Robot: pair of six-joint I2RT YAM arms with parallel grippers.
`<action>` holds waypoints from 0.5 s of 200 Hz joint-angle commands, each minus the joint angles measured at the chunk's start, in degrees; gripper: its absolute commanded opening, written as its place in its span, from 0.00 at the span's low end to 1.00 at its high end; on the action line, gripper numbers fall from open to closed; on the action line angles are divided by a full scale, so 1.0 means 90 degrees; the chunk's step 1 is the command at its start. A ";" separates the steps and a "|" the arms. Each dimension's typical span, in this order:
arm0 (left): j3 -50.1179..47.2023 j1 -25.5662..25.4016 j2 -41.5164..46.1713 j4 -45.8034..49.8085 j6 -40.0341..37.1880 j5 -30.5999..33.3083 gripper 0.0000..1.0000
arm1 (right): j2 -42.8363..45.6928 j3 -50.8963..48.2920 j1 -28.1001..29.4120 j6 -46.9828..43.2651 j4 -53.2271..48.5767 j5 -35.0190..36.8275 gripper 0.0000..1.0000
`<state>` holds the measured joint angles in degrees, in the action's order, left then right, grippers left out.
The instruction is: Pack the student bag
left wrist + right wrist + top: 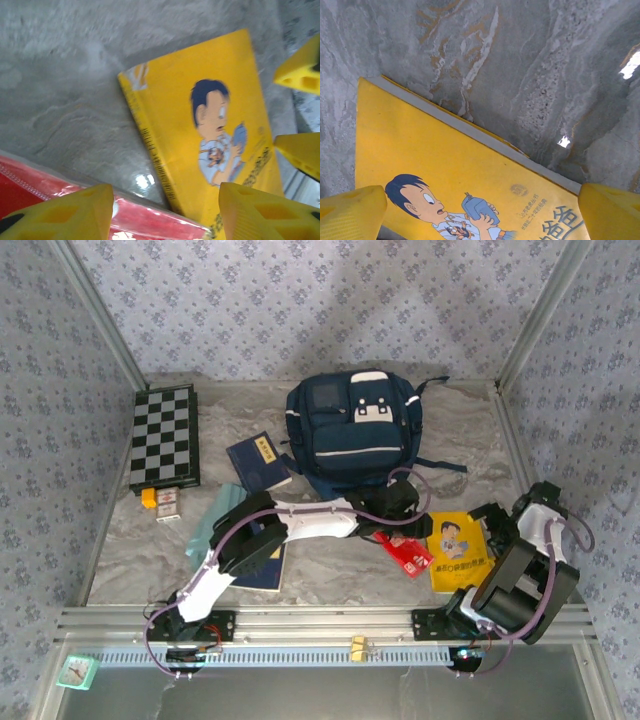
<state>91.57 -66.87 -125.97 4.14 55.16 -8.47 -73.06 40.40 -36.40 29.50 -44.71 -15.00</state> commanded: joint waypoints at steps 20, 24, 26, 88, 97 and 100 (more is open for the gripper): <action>-0.0383 0.0082 -0.0056 0.0276 0.0114 0.0022 0.56 | 0.0051 -0.0257 0.0076 0.0111 0.0113 -0.0253 1.00; -0.0472 0.0108 -0.0009 0.0319 0.0142 0.0056 0.56 | 0.0046 -0.0289 0.0077 0.0120 0.0123 -0.0282 1.00; -0.0525 0.0121 0.0024 0.0340 0.0158 0.0073 0.56 | 0.0047 -0.0297 0.0087 0.0126 0.0124 -0.0285 1.00; -0.2210 0.0704 0.1126 0.0984 -0.0042 0.0755 0.55 | 0.0423 -0.0528 0.1012 0.0902 0.0229 -0.0562 1.00; -0.2462 0.0804 0.1356 0.1057 -0.0071 0.0853 0.55 | 0.0546 -0.0553 0.1259 0.1120 0.0260 -0.0588 1.00; -0.2540 0.0835 0.1422 0.1048 -0.0081 0.0869 0.55 | 0.0590 -0.0566 0.1328 0.1219 0.0269 -0.0573 1.00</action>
<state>74.67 -62.37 -116.20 4.49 55.92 -5.19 -70.06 36.91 -28.93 33.91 -41.54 -17.04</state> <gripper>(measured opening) 0.548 0.998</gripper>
